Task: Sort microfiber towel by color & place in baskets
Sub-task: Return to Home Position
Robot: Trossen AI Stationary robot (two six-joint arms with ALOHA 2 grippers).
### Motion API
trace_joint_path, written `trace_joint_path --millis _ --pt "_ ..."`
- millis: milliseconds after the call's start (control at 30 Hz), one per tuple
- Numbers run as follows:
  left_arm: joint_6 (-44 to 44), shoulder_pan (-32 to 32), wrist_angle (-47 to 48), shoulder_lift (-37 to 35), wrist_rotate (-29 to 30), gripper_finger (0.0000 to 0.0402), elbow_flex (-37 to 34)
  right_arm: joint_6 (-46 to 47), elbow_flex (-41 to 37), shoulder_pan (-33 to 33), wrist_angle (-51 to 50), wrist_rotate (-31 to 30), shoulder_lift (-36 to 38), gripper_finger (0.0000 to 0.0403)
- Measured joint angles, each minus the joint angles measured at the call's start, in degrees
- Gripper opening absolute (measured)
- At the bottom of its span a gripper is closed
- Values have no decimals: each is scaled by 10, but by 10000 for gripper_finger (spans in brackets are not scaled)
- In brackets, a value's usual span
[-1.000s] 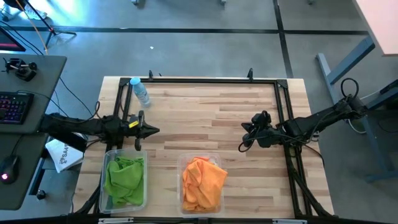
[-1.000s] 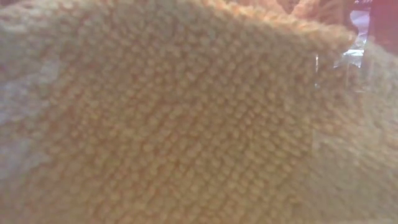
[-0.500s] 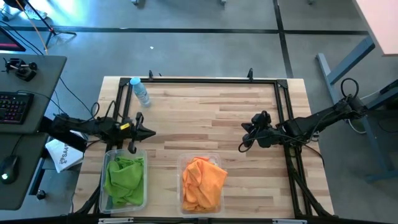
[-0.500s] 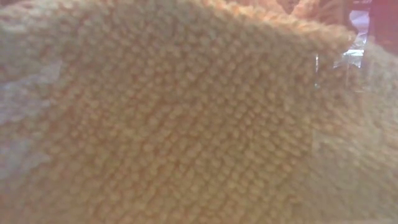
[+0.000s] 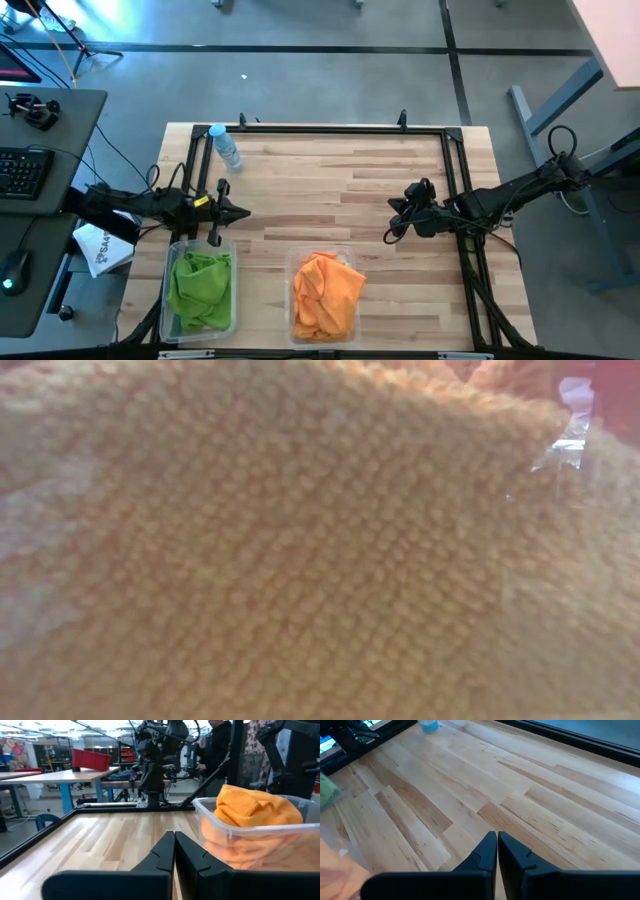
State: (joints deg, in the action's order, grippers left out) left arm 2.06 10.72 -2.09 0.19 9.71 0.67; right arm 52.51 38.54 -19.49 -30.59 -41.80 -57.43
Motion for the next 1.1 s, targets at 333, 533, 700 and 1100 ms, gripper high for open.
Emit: trace_joint_path --millis 333,533,700,1100 --pt "-41 -25 4 0 -21 0 0 0 0 0 3 0 0 11" --pt "-79 -25 4 0 -21 0 0 -28 0 0 2 4 0 7" --pt "-79 -25 4 0 -21 0 0 -113 0 0 2 5 0 1" --pt "-79 -25 4 0 -21 0 0 -296 -40 2 76 111 7 0"
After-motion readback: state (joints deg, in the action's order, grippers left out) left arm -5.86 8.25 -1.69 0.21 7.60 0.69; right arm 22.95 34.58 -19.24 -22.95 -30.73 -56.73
